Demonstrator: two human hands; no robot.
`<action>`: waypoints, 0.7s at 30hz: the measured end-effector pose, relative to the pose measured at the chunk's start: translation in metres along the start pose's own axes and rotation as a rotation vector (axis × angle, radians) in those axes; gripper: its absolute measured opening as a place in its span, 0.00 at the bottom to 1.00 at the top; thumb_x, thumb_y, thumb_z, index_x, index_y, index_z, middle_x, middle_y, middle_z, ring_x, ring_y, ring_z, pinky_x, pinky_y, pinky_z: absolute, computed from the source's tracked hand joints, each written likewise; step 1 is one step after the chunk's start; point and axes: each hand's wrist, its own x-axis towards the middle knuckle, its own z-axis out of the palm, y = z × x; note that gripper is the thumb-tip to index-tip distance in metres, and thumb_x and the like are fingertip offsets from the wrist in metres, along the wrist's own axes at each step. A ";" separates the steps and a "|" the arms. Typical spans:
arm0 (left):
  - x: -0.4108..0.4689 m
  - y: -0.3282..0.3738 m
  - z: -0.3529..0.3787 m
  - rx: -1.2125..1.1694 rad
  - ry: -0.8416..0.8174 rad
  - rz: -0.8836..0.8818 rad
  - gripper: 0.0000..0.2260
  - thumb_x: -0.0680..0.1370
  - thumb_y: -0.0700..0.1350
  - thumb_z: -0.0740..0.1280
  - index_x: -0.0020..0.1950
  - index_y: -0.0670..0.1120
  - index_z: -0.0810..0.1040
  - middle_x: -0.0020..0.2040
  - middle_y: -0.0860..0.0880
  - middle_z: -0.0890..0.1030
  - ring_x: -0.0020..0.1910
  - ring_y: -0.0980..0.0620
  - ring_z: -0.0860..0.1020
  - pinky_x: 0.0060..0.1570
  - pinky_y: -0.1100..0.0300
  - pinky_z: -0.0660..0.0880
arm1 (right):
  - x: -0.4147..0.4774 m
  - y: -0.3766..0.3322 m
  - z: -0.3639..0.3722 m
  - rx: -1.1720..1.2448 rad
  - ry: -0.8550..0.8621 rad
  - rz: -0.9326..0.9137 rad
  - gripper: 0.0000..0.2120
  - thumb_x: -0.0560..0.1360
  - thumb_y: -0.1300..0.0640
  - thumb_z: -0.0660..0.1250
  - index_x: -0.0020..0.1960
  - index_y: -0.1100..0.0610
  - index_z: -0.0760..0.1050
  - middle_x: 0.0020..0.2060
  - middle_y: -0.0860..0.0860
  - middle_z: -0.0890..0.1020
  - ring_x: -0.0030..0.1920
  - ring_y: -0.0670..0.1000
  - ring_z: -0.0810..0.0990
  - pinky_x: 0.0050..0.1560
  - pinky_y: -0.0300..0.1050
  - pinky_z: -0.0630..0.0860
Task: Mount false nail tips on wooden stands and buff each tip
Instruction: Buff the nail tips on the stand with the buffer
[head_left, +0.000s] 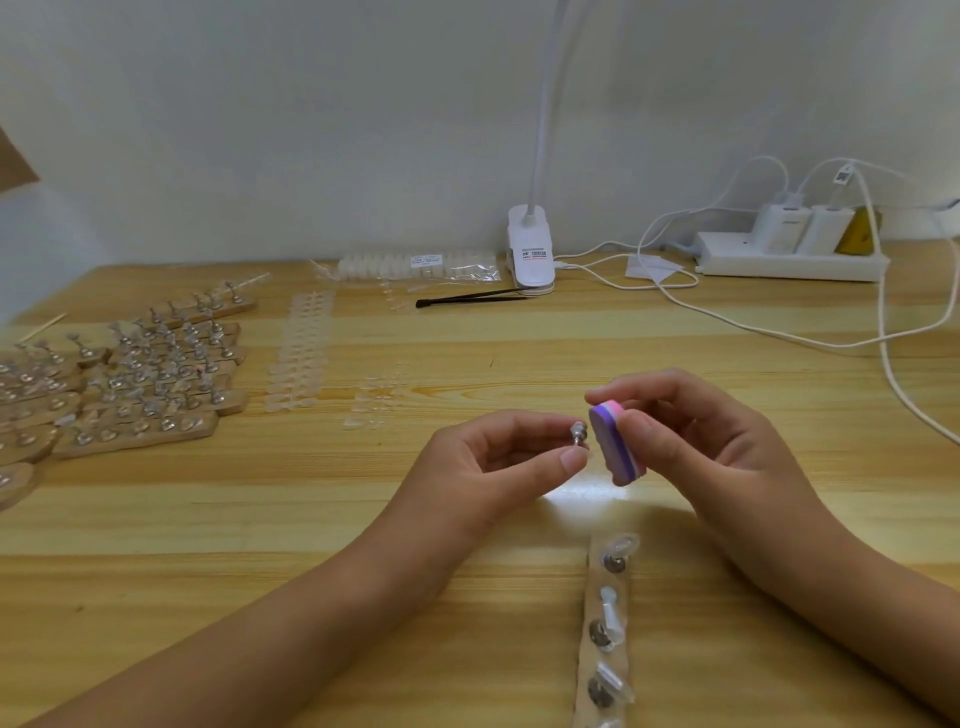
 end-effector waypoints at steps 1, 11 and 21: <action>0.000 0.000 0.000 0.004 -0.001 0.000 0.11 0.72 0.48 0.74 0.53 0.52 0.85 0.51 0.51 0.85 0.53 0.57 0.82 0.49 0.70 0.74 | 0.000 0.000 0.000 0.010 -0.002 0.011 0.11 0.70 0.50 0.68 0.51 0.51 0.82 0.41 0.56 0.83 0.39 0.46 0.81 0.43 0.34 0.77; 0.003 -0.001 0.000 -0.098 0.065 -0.018 0.08 0.68 0.48 0.75 0.46 0.49 0.86 0.37 0.57 0.82 0.36 0.63 0.78 0.43 0.68 0.74 | -0.003 -0.005 0.003 0.002 -0.048 0.046 0.09 0.69 0.52 0.72 0.48 0.54 0.83 0.40 0.58 0.83 0.36 0.52 0.81 0.42 0.36 0.78; 0.002 -0.001 0.001 -0.060 0.076 -0.027 0.13 0.64 0.54 0.76 0.46 0.51 0.86 0.35 0.58 0.81 0.35 0.63 0.77 0.40 0.69 0.73 | -0.001 -0.002 0.002 0.014 0.010 0.013 0.14 0.67 0.52 0.70 0.49 0.58 0.81 0.39 0.54 0.83 0.37 0.48 0.80 0.42 0.37 0.79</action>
